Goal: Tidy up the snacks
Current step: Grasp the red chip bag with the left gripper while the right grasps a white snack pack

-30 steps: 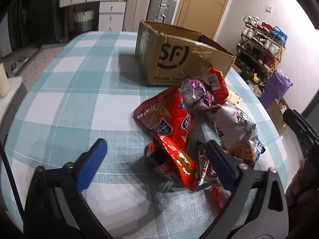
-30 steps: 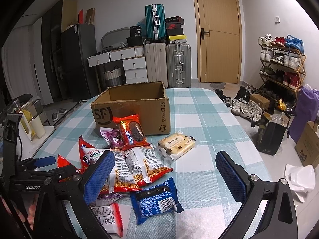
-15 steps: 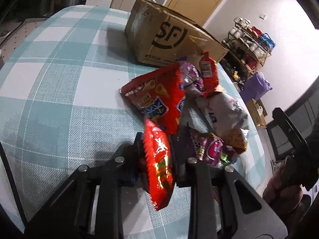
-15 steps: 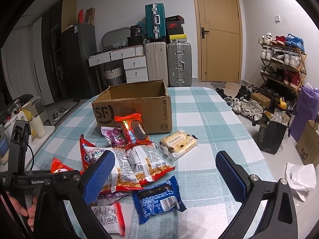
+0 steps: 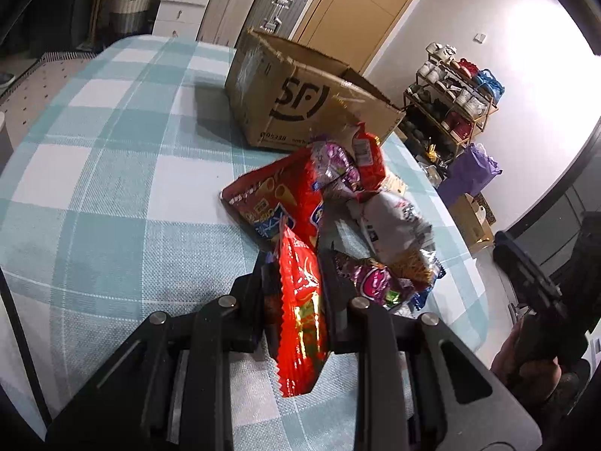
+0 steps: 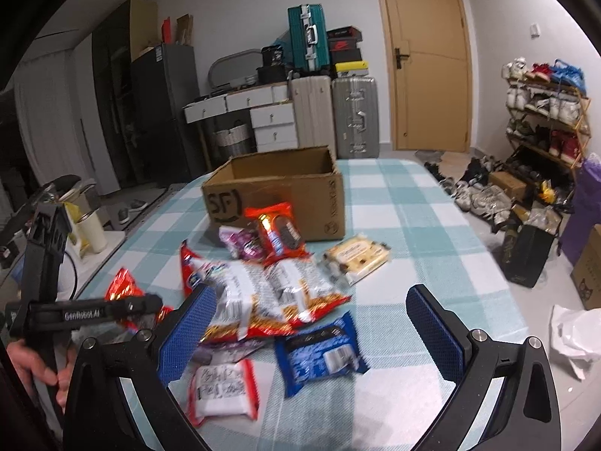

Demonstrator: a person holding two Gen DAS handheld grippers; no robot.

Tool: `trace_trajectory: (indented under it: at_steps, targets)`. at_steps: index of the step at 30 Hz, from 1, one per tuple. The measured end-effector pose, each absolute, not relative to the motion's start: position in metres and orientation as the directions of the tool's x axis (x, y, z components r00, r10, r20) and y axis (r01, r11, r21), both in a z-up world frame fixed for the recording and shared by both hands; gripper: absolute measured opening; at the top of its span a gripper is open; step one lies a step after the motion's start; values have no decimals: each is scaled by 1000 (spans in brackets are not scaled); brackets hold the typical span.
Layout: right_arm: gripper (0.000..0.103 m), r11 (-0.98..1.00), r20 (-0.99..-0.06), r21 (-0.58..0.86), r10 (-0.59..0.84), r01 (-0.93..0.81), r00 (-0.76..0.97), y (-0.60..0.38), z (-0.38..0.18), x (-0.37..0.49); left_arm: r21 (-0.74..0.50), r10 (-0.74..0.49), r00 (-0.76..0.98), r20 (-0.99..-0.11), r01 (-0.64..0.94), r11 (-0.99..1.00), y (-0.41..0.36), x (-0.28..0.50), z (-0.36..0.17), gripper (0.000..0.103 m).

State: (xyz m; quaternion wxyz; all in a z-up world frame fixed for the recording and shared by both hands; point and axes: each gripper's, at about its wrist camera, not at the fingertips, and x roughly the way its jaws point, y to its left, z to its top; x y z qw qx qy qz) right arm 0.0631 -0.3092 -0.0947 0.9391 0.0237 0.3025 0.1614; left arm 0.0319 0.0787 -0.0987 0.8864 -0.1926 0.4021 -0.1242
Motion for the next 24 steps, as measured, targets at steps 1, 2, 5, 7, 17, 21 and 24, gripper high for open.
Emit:
trace_trajectory:
  at_steps: [1,2,5,7,17,21,24]
  targets:
    - [103,943,-565,151,329,-297,757,-309,-96,62,-442,-376,651,-659,70,894,79,30,-95,21]
    - [103,941,-570,156,335,-301,750,-308,-99,60,-440,-376,655,-655,74,895,79,26,-93,21]
    - [103,933,-579,165,355,-321,734,-303,-102,55,-431,-372,670,-642,85,898,80,20,-83,21]
    - [103,925,-581,168,373,-342,724,-299,-105,52,-426,-368,677,-638,88,900,79,16,-78,21]
    - [103,875,-602,187,461,-447,652,-277,-124,35,-424,-374,695,-614,109,899,80,3,-60,21]
    - [103,862,-621,196,478,-468,621,-270,-134,37,-422,-370,700,-610,107,900,81,1,-56,21]
    - [103,840,-638,239,513,-486,573,-267,-144,42,-420,-361,707,-608,99,902,84,-2,-54,21]
